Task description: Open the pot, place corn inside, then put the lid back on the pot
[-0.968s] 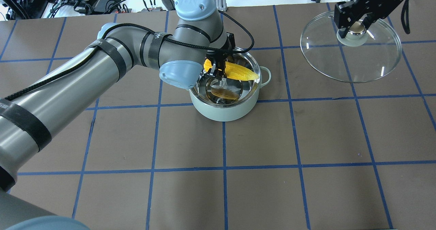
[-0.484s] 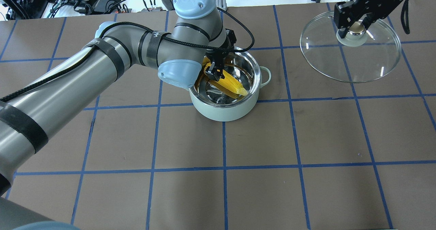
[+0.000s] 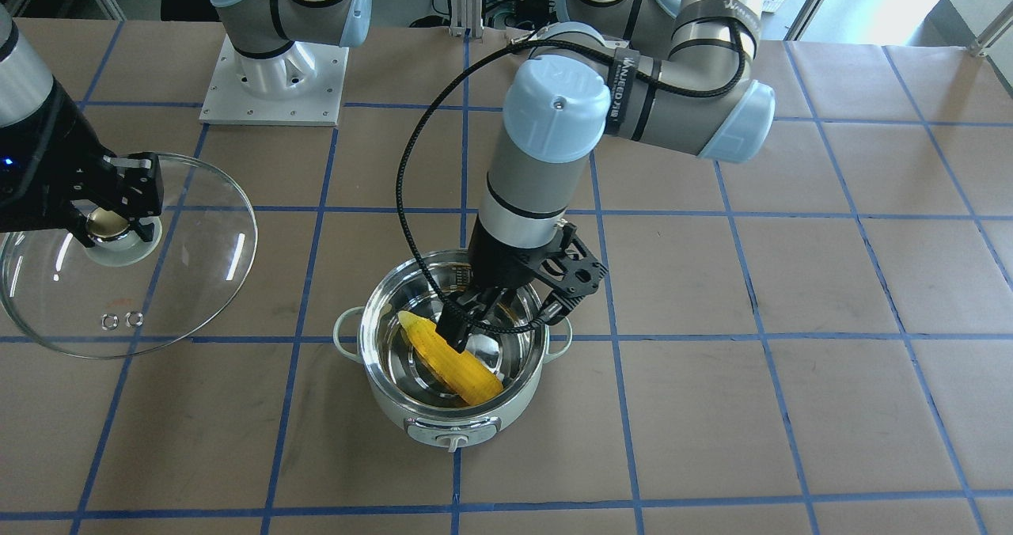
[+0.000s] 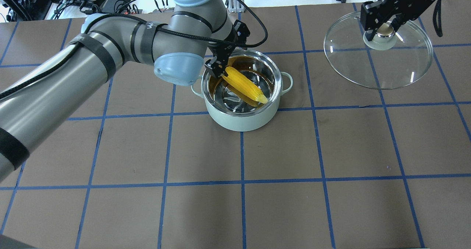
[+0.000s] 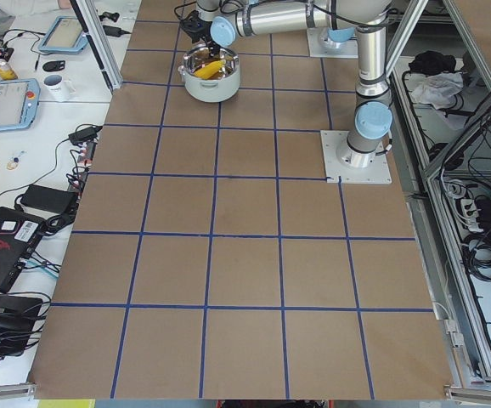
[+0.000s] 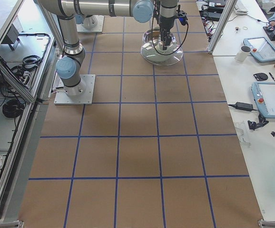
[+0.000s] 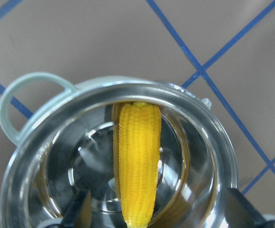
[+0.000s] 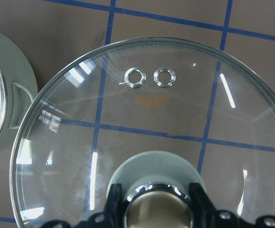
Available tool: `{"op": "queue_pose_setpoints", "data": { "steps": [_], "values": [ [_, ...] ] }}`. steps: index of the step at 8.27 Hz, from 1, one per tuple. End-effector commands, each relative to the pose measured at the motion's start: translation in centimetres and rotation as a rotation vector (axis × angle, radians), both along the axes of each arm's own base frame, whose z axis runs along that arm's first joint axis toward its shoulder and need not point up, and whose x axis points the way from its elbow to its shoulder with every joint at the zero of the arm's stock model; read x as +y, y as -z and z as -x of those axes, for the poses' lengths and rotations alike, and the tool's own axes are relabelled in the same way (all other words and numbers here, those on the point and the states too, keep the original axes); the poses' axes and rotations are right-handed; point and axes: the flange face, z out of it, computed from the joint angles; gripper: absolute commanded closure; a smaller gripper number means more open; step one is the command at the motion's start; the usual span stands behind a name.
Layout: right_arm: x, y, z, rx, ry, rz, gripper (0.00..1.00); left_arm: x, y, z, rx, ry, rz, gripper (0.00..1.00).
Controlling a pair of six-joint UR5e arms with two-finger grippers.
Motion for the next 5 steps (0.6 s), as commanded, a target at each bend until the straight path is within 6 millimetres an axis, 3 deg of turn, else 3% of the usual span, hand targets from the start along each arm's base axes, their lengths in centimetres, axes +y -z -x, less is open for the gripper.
{"op": "queue_pose_setpoints", "data": {
  "steps": [1, 4, 5],
  "values": [
    [-0.5, -0.2, -0.6, -0.034, 0.047, 0.034, 0.82, -2.5, -2.9, -9.9, -0.085, 0.215, 0.057, 0.00],
    [-1.6, 0.2, -4.5, -0.068, 0.055, 0.076, 0.80, -2.7, -4.8, -17.5, -0.276, 0.499, 0.055, 0.00],
    [-2.0, 0.9, -6.9, -0.076, 0.082, 0.087, 0.79, -2.2, -6.3, -19.2, -0.364, 0.593, 0.058, 0.00]
  ]
}}
